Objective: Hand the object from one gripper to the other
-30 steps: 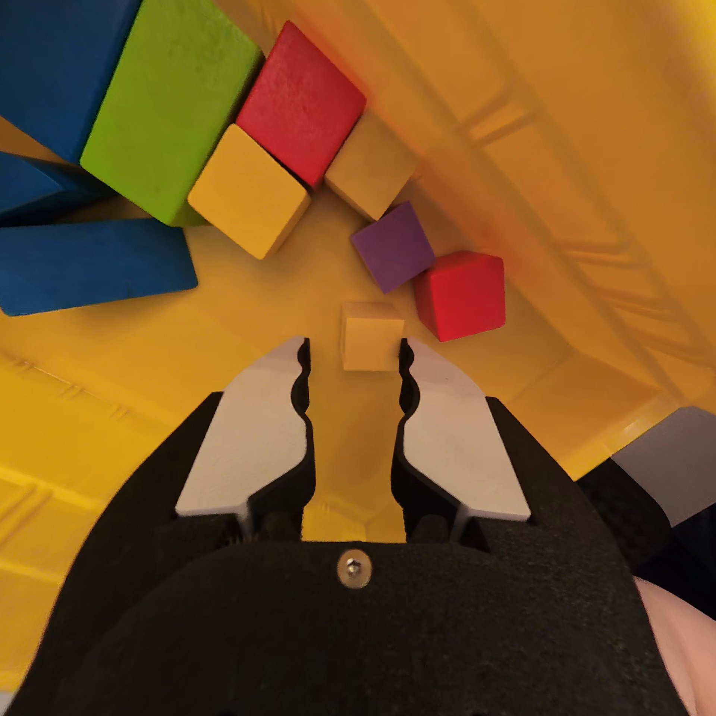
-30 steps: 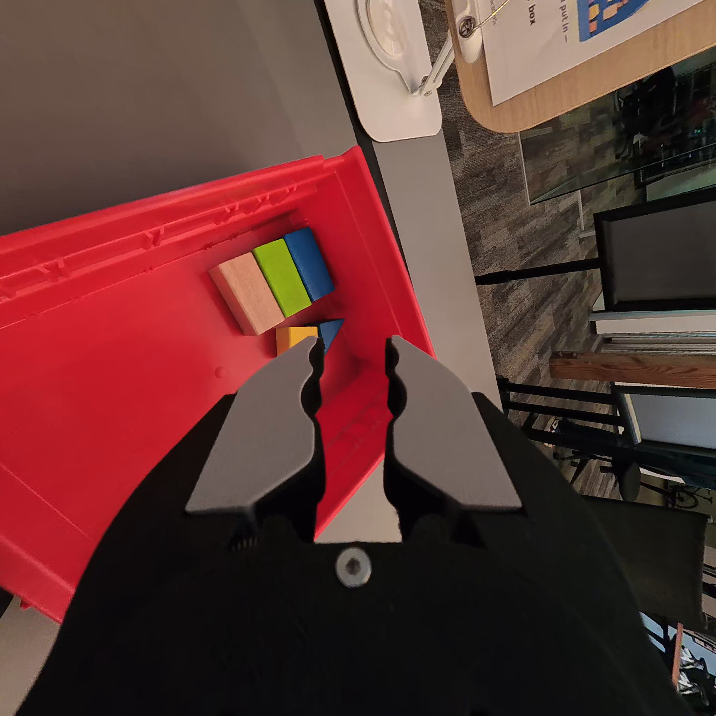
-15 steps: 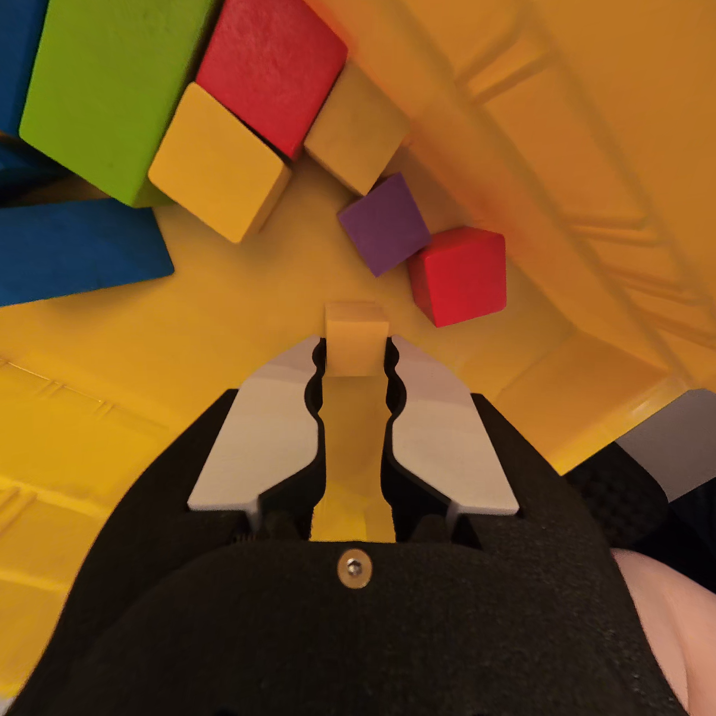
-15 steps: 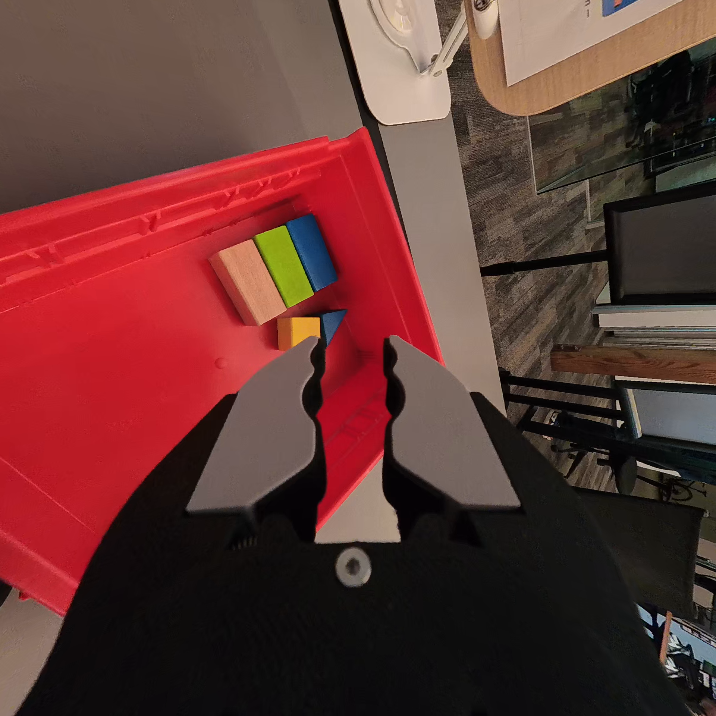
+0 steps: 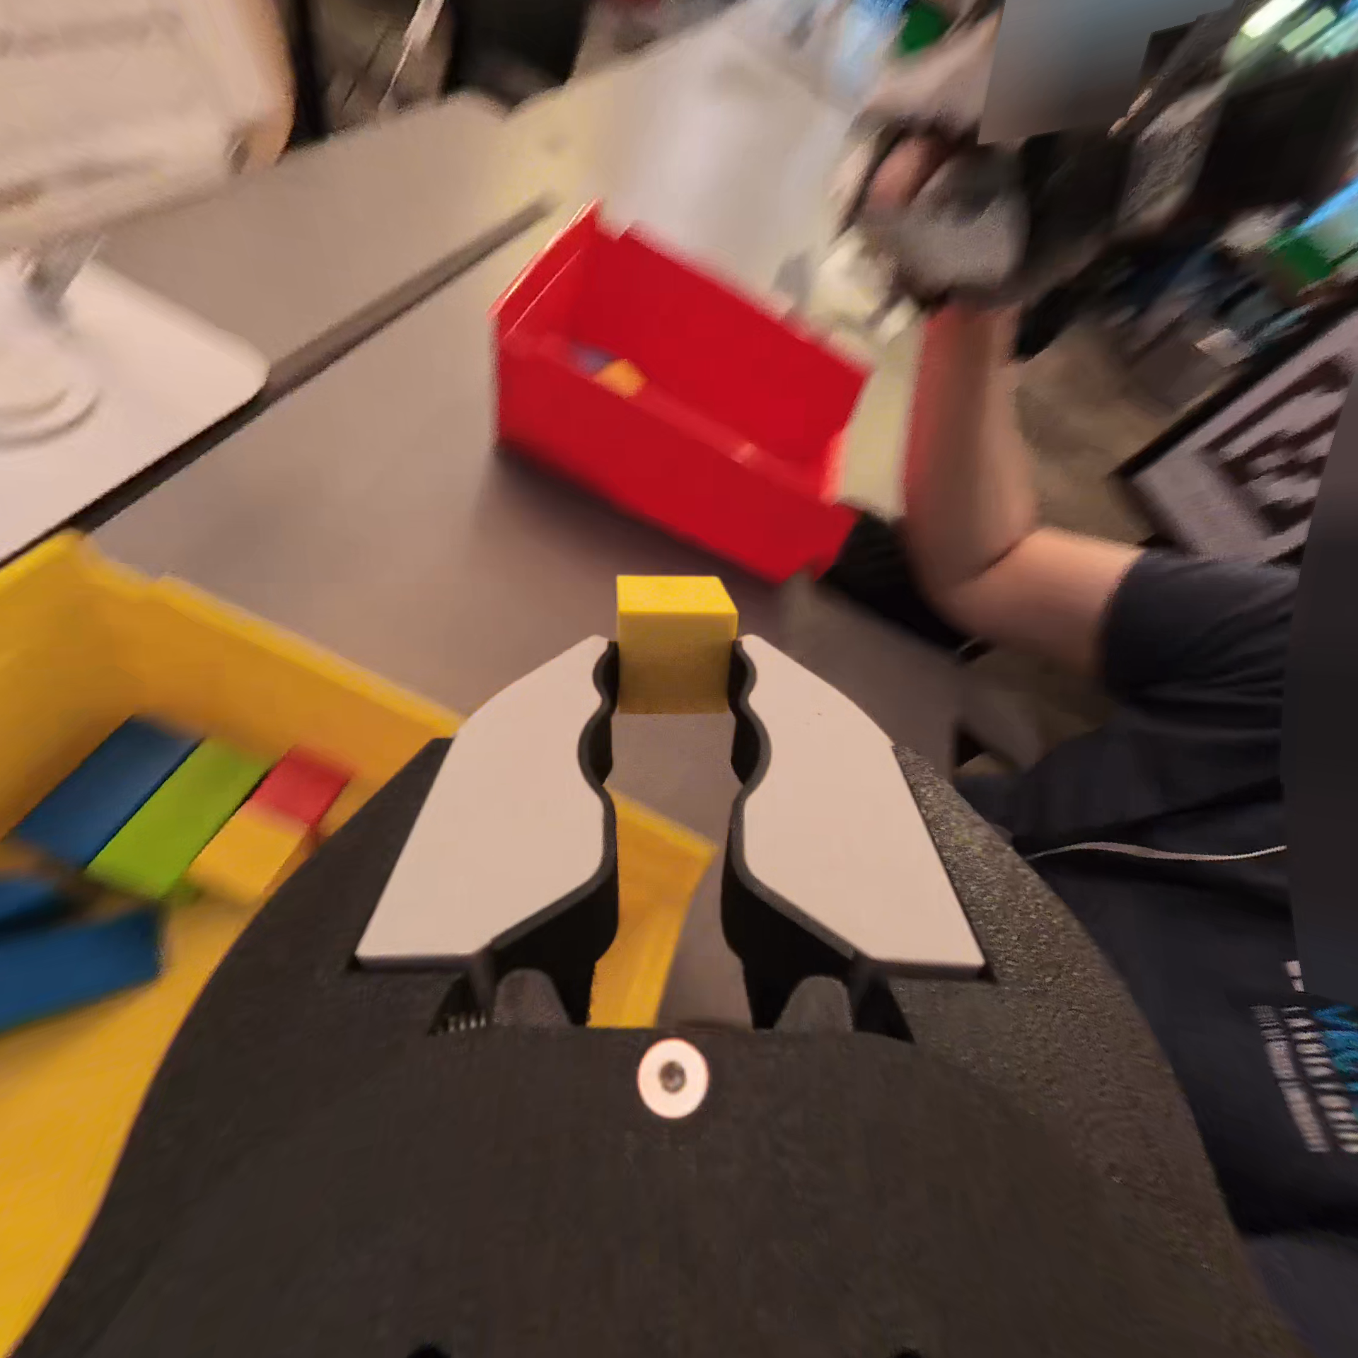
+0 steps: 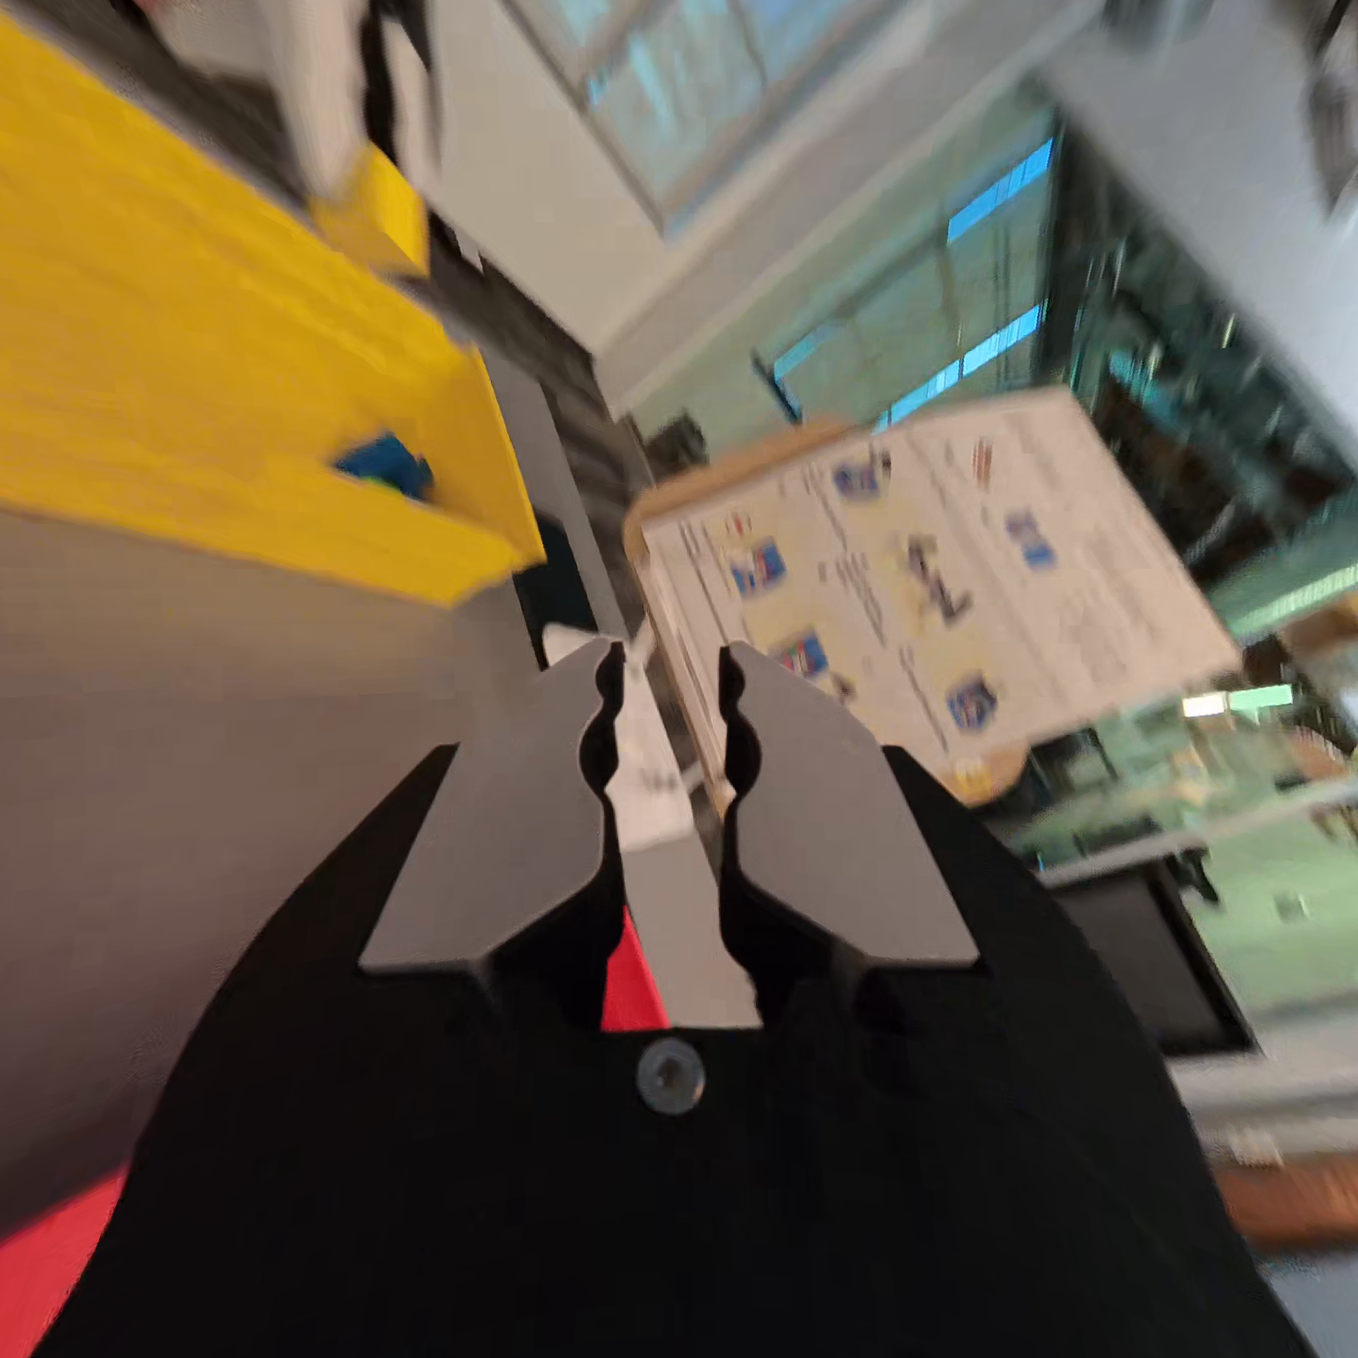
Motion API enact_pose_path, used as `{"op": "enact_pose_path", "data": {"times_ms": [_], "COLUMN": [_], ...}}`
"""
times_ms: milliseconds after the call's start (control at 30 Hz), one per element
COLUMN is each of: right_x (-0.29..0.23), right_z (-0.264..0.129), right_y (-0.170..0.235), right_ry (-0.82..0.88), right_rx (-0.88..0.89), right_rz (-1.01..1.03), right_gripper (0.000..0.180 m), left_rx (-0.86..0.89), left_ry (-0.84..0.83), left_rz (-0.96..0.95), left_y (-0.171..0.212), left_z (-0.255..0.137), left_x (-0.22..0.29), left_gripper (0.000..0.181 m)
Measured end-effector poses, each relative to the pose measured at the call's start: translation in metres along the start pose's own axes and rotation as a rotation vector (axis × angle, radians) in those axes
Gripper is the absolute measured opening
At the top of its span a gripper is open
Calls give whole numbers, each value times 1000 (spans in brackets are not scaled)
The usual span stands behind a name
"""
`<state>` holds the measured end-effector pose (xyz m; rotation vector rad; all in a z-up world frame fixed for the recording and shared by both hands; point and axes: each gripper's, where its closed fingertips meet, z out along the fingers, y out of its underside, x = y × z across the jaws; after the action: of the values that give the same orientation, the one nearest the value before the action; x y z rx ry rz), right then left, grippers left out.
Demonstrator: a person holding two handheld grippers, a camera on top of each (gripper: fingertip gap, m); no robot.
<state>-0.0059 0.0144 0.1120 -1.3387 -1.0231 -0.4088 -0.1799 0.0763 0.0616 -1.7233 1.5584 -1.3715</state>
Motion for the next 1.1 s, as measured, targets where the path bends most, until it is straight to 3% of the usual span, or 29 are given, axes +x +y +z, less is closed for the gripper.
{"op": "enact_pose_path", "data": {"times_ms": [100, 200, 500, 633, 800, 933, 1033, 1100], "right_x": [-34, -53, -73, -73, -73, -59, -27, -4], "right_z": [5, 5, 16, 19, 19, 9, -7, -22], "right_y": [-60, -95, -116, -118, -116, -106, -61, -4], "right_ry": [-82, -86, 24, 47, 6, -67, -114, -123], "right_rx": [249, 365, 357, 363, 356, 334, 140, -88], "right_rz": [8, -5, -162, -133, -93, -24, 47, 157], "right_gripper": [38, 45, 47, 31, 27, 27, 27, 27], "left_rx": [141, 159, 143, 136, 141, 185, 191, 217], "left_ry": [225, 352, 533, 635, 568, 386, 219, 211], "left_rz": [-43, -50, -67, -98, -53, 10, 45, 51], "left_y": [-29, -36, -39, -39, -39, -45, -45, -48], "left_z": [8, 17, 44, 44, 46, 42, 34, 25], "left_x": [46, 75, 117, 130, 125, 102, 80, 79], "left_gripper": [28, 28, 28, 28, 28, 43, 48, 47]}}
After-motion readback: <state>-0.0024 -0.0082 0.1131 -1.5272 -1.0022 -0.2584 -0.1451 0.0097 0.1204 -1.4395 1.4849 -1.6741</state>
